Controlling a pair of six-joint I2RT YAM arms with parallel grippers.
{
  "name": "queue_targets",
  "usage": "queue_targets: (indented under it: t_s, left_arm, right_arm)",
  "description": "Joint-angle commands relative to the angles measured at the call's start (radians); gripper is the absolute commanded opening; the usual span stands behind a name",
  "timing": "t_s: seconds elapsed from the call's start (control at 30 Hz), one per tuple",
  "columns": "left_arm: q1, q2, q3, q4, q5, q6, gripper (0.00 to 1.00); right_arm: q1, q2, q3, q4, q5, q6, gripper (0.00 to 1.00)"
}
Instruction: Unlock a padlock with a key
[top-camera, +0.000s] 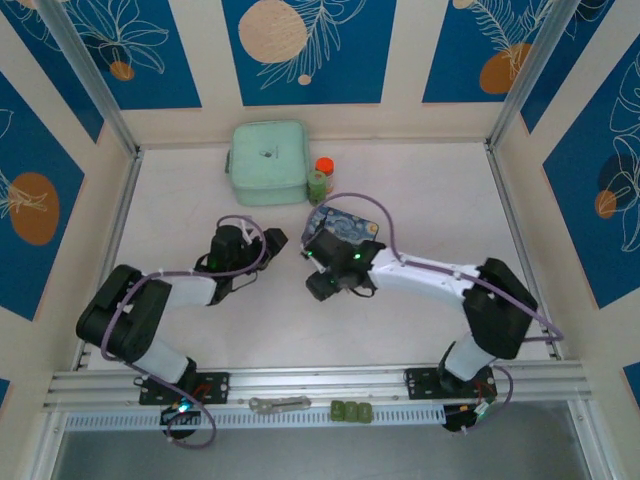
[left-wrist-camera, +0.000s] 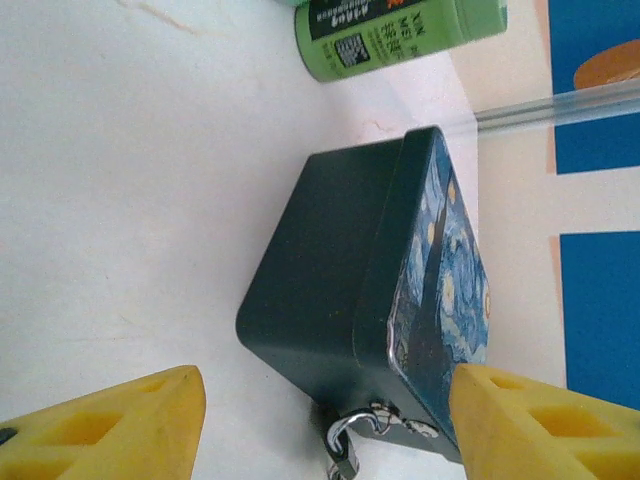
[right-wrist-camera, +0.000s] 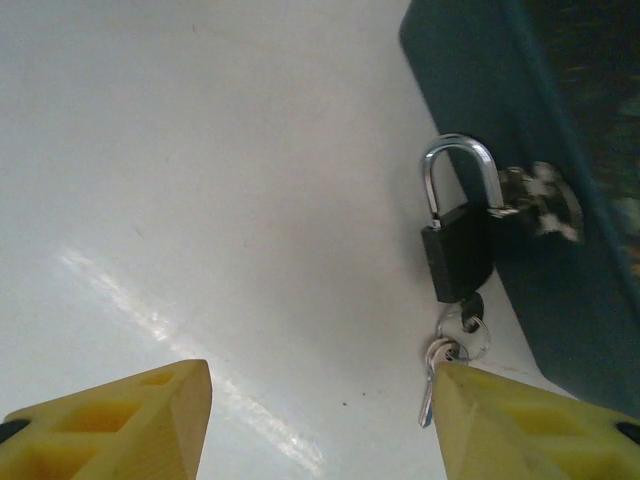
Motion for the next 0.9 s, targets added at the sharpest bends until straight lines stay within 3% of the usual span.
queue_targets:
  t_s: [0.0, 0.2, 0.47, 0.63, 0.87]
  left_arm:
    - [0.014, -0.016, -0.012, -0.022, 0.005, 0.030, 0.65]
    - [0.015, 0.007, -0.056, 0.052, 0.017, -0.008, 0.65]
    - [0.016, 0.044, -0.063, 0.118, 0.032, -0.040, 0.65]
    - [0.016, 0.047, -0.060, 0.117, 0.033, -0.038, 0.64]
    - [0.014, 0.050, -0.059, 0.118, 0.035, -0.038, 0.64]
  right_arm:
    - [0.030, 0.068, 0.058, -0.070, 0.163, -0.050, 0.60]
    - [0.038, 0.190, 0.121, -0.091, 0.283, -0.092, 0.58]
    - [0.031, 0.265, 0.127, -0.044, 0.313, -0.146, 0.54]
    - [0.024, 0.283, 0.118, -0.012, 0.313, -0.161, 0.47]
    - [0.014, 0.282, 0.086, 0.041, 0.316, -0.202, 0.28]
